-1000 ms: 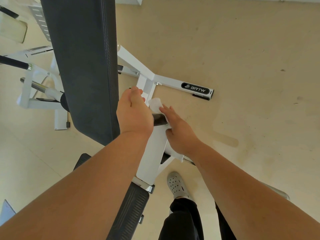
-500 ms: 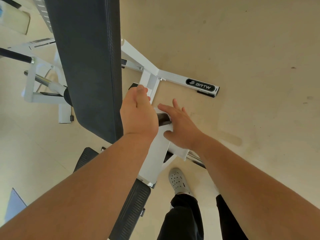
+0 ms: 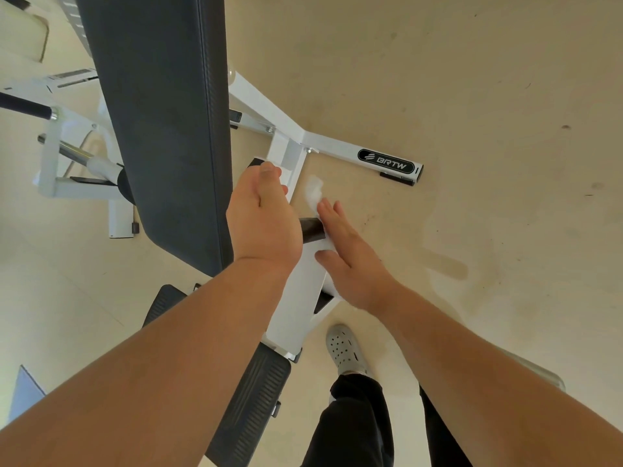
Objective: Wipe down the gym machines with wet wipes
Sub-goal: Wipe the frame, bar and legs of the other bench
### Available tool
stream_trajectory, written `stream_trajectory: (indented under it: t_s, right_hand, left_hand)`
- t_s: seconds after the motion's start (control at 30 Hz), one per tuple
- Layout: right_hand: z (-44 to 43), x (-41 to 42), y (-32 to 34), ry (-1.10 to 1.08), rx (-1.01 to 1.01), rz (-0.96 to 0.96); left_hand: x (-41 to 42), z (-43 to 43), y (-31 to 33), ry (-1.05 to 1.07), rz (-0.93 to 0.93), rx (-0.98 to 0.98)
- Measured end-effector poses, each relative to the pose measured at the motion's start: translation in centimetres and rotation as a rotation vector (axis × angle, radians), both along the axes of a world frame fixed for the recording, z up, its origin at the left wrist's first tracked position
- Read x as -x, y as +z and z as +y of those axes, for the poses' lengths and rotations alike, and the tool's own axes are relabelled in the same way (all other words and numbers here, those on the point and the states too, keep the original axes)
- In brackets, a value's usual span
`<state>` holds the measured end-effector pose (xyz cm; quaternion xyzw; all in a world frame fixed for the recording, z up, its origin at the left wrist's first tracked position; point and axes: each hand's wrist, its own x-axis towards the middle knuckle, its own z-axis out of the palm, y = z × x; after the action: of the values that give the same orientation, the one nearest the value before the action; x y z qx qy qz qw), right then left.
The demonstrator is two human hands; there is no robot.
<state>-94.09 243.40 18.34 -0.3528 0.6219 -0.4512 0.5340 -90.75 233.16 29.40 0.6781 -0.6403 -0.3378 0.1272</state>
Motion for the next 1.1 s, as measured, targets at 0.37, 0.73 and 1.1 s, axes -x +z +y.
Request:
stream_trajectory:
  t_s: [0.37, 0.73, 1.1]
  right_hand:
    - [0.7, -1.2, 1.7, -0.260, -0.065, 0.242]
    - [0.6, -6.1, 1.2, -0.448, -0.105, 0.255]
    - [0.7, -10.1, 0.7, -0.371, -0.223, 0.546]
  left_hand:
    - [0.2, -0.3, 0.1, 0.023, 0.043, 0.037]
    - [-0.9, -0.4, 0.2, -0.006, 0.410, -0.127]
    - [-15.7, 2.9, -9.3, -0.316, 0.279, -0.174]
